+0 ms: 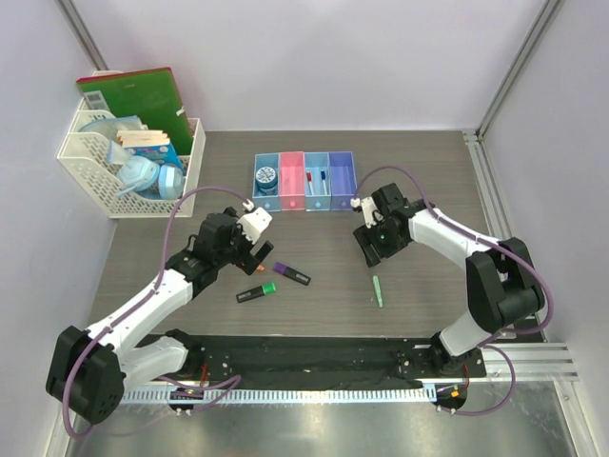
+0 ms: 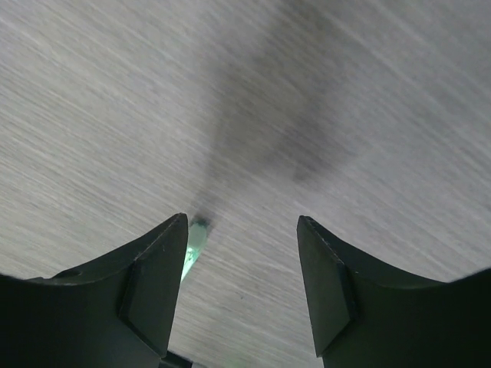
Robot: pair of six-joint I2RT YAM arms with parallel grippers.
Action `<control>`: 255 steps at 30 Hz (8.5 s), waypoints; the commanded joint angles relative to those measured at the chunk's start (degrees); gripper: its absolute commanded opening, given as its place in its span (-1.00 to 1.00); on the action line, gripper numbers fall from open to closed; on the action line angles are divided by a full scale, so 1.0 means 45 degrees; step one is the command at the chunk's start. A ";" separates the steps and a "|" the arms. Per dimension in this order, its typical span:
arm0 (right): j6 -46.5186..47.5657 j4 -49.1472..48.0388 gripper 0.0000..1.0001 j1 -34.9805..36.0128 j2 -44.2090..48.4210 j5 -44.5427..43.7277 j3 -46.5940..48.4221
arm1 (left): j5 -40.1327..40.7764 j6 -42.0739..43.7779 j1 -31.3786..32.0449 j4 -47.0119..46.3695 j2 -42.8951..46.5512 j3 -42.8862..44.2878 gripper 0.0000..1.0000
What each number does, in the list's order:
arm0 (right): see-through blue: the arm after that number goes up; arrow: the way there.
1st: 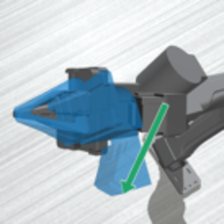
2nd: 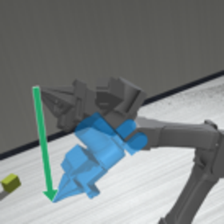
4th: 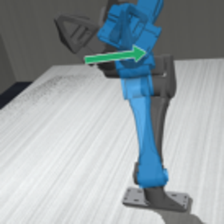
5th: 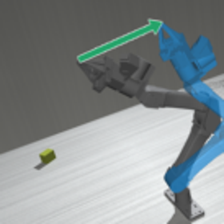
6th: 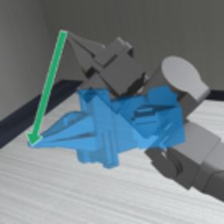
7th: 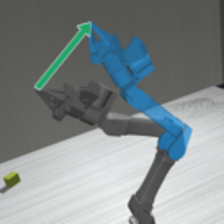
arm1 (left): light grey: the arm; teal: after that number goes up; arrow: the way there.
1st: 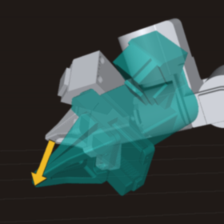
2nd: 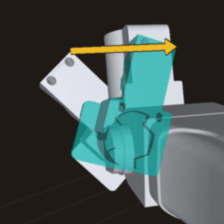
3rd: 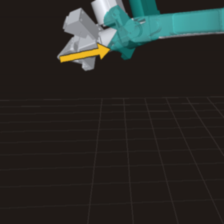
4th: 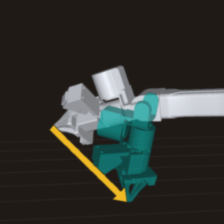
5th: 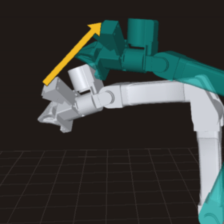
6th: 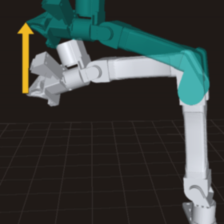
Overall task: Sort the stationery into containers
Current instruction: Pick up the stationery from the center of the board, then place the stationery in the storage box.
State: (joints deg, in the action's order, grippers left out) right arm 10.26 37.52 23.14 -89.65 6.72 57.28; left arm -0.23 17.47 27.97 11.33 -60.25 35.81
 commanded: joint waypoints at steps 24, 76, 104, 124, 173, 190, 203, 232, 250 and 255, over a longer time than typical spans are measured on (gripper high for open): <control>-0.0854 0.2952 0.10 0.0679 0.0488 0.1182 0.0612 | -0.0865 0.1917 -0.0082 -0.0116 -0.0985 0.0576 0.99; -0.1577 0.2757 0.12 0.0737 0.2068 0.2704 0.0573 | -0.4871 1.2173 -0.2563 0.5587 -0.7685 0.3975 0.75; -0.4253 0.2151 0.28 -0.0121 0.1484 0.1613 0.0338 | -0.4538 1.0200 -0.2230 0.5491 -0.6751 0.5265 -1.00; -0.4507 0.1526 0.15 -0.0141 -0.1542 0.1241 0.0085 | -0.4031 1.0121 -0.2230 0.5040 -0.4385 0.4444 -1.00; -0.1675 -0.1090 -0.98 -0.0628 -0.2911 -0.1860 0.7896 | -0.5068 -0.2377 0.0484 -0.1287 -0.8603 0.9638 -1.00; -0.1343 -0.2497 -0.98 -0.1176 -0.1329 -0.2978 0.7584 | 0.1261 -0.4586 0.0016 -0.0624 -1.1004 1.1298 -1.00; -0.0835 -0.3102 -0.98 -0.0356 0.0155 -0.2568 0.6140 | 0.1477 -0.4704 -0.0375 0.0332 -1.3349 1.3369 -0.77; -0.4662 -0.3181 -0.98 -0.0551 -0.0994 0.1707 0.7896 | -0.4679 0.0057 0.1165 -0.2460 -0.6559 0.6674 0.20; -0.5093 -0.1249 -0.98 -0.1821 -0.2539 0.5474 0.9673 | 0.4797 1.3070 0.5484 -1.1532 -0.3212 -0.1368 0.34; -0.5210 -0.1033 -0.98 -0.1724 -0.2754 0.6864 0.9460 | 0.4039 1.7400 0.5835 -1.7336 -0.4712 -0.3366 0.33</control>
State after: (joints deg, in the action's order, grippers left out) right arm -12.64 30.70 14.35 -101.43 30.13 98.52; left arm 18.28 74.04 53.04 -39.94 -76.93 25.45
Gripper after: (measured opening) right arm 0.199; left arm 0.666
